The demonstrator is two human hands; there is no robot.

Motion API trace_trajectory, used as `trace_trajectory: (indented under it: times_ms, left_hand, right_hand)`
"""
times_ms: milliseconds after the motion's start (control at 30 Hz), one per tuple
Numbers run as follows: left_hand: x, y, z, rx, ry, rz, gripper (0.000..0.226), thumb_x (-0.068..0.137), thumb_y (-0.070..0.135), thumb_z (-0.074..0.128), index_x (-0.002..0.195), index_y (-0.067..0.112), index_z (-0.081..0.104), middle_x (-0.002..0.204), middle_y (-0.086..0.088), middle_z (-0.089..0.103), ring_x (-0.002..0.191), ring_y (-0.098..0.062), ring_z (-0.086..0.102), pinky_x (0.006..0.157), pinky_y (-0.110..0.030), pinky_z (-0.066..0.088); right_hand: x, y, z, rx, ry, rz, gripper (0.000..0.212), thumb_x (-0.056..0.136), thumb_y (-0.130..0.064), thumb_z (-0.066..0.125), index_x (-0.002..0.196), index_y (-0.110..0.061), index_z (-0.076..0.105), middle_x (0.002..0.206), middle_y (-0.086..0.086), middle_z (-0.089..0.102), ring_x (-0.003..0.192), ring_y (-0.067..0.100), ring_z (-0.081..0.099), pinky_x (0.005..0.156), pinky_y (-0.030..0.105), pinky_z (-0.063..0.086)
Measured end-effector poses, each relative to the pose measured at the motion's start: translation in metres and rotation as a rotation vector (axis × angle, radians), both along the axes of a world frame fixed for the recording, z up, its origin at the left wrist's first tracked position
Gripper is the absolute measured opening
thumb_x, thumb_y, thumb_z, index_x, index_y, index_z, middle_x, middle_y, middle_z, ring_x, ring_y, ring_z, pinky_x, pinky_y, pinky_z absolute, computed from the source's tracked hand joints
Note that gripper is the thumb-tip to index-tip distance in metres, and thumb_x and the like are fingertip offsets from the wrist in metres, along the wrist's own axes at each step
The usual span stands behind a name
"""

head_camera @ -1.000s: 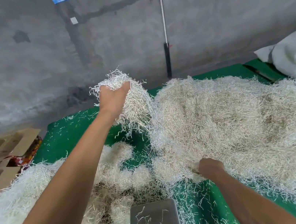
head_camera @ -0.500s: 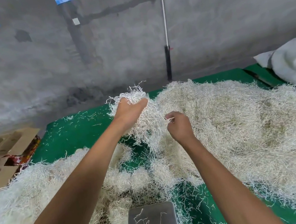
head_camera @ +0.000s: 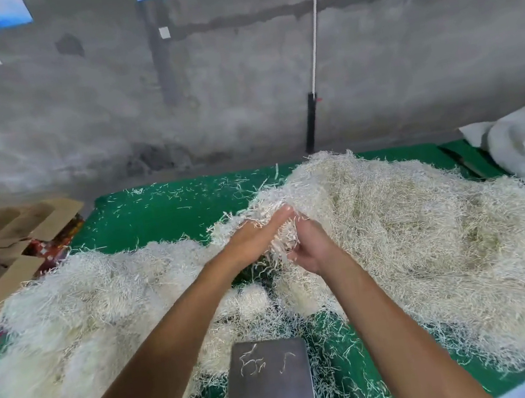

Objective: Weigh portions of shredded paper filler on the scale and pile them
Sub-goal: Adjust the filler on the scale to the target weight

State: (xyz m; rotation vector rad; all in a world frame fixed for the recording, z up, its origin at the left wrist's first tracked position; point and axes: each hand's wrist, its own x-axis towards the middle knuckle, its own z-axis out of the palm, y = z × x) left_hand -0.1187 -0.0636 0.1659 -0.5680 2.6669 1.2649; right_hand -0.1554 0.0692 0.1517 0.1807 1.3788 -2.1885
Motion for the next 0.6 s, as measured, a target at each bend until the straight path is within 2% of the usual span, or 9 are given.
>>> trace_trajectory:
  times_ms: [33, 67, 133, 200, 267, 333, 500, 567, 600]
  left_hand:
    - [0.011, -0.009, -0.006, 0.069, -0.002, 0.004, 0.128, 0.051, 0.109, 0.031, 0.154, 0.033, 0.035, 0.163, -0.004, 0.028, 0.144, -0.031, 0.039, 0.116, -0.057, 0.026]
    - [0.019, -0.015, -0.013, 0.168, 0.015, -0.008, 0.119, 0.056, 0.107, 0.035, 0.152, 0.036, 0.038, 0.160, -0.003, 0.036, 0.138, -0.029, 0.048, 0.118, -0.057, 0.026]
    - [0.043, -0.032, -0.038, 0.564, 0.061, 0.007, 0.105, 0.066, 0.096, 0.052, 0.151, 0.036, 0.039, 0.145, -0.007, 0.055, 0.122, -0.028, 0.063, 0.113, -0.058, 0.036]
    - [0.066, -0.050, -0.071, 1.050, 0.027, 0.073, 0.095, 0.073, 0.081, 0.066, 0.146, 0.024, 0.041, 0.136, -0.016, 0.061, 0.120, -0.033, 0.064, 0.103, -0.056, 0.048]
    - [0.089, -0.061, -0.104, 1.301, -0.052, 0.148, 0.090, 0.083, 0.075, 0.061, 0.138, 0.005, 0.048, 0.137, -0.021, 0.059, 0.124, -0.039, 0.059, 0.101, -0.059, 0.049]
    - [0.109, -0.068, -0.136, 1.393, -0.145, 0.299, 0.083, 0.089, 0.071, 0.055, 0.133, 0.000, 0.050, 0.132, -0.025, 0.062, 0.123, -0.044, 0.059, 0.097, -0.063, 0.049]
    - [0.123, -0.059, -0.178, 1.415, -0.305, 0.587, 0.064, 0.099, 0.056, 0.050, 0.133, 0.001, 0.050, 0.128, -0.025, 0.059, 0.113, -0.045, 0.061, 0.083, -0.057, 0.058]
    - [0.126, -0.052, -0.189, 1.376, -0.304, 0.664, 0.060, 0.101, 0.053, 0.048, 0.129, 0.000, 0.051, 0.124, -0.026, 0.060, 0.107, -0.044, 0.064, 0.078, -0.053, 0.060]
    - [0.129, -0.049, -0.194, 1.360, -0.304, 0.679, 0.059, 0.101, 0.053, 0.048, 0.128, 0.000, 0.051, 0.123, -0.025, 0.059, 0.107, -0.042, 0.064, 0.078, -0.050, 0.061]
  right_hand:
    - [0.004, -0.001, 0.000, 0.106, 0.055, -0.064, 0.066, 0.105, -0.039, 0.054, 0.161, -0.014, 0.030, 0.166, 0.019, 0.028, 0.144, 0.036, 0.042, 0.118, 0.050, 0.039]
    - [0.005, 0.000, 0.002, 0.173, 0.112, -0.121, 0.073, 0.102, -0.040, 0.061, 0.159, -0.008, 0.030, 0.160, 0.020, 0.038, 0.127, 0.033, 0.055, 0.110, 0.047, 0.047]
    - [0.017, 0.000, 0.010, 0.293, 0.246, -0.169, 0.086, 0.098, -0.043, 0.067, 0.160, -0.005, 0.022, 0.153, 0.019, 0.043, 0.090, 0.019, 0.056, 0.096, 0.041, 0.047]
    - [0.032, 0.001, 0.014, 0.373, 0.346, -0.124, 0.091, 0.097, -0.046, 0.067, 0.162, -0.007, 0.016, 0.154, 0.018, 0.041, 0.084, 0.015, 0.053, 0.095, 0.041, 0.043]
    - [0.044, -0.001, 0.017, 0.407, 0.396, -0.066, 0.094, 0.095, -0.049, 0.068, 0.162, -0.012, 0.015, 0.157, 0.017, 0.039, 0.100, 0.023, 0.057, 0.096, 0.043, 0.042]
    - [0.056, -0.007, 0.018, 0.417, 0.415, -0.024, 0.097, 0.094, -0.054, 0.068, 0.163, -0.015, 0.013, 0.160, 0.015, 0.034, 0.118, 0.027, 0.049, 0.098, 0.045, 0.039]
    - [0.077, -0.016, 0.009, 0.441, 0.430, 0.081, 0.101, 0.092, -0.061, 0.066, 0.164, -0.017, 0.011, 0.147, 0.009, 0.039, 0.094, 0.014, 0.053, 0.093, 0.034, 0.040]
    - [0.083, -0.018, -0.002, 0.482, 0.435, 0.075, 0.102, 0.091, -0.063, 0.065, 0.164, -0.016, 0.010, 0.158, 0.013, 0.034, 0.119, 0.030, 0.056, 0.102, 0.041, 0.037]
    - [0.085, -0.018, -0.010, 0.509, 0.430, 0.067, 0.103, 0.091, -0.063, 0.065, 0.164, -0.015, 0.010, 0.164, 0.016, 0.030, 0.132, 0.036, 0.051, 0.109, 0.046, 0.036]
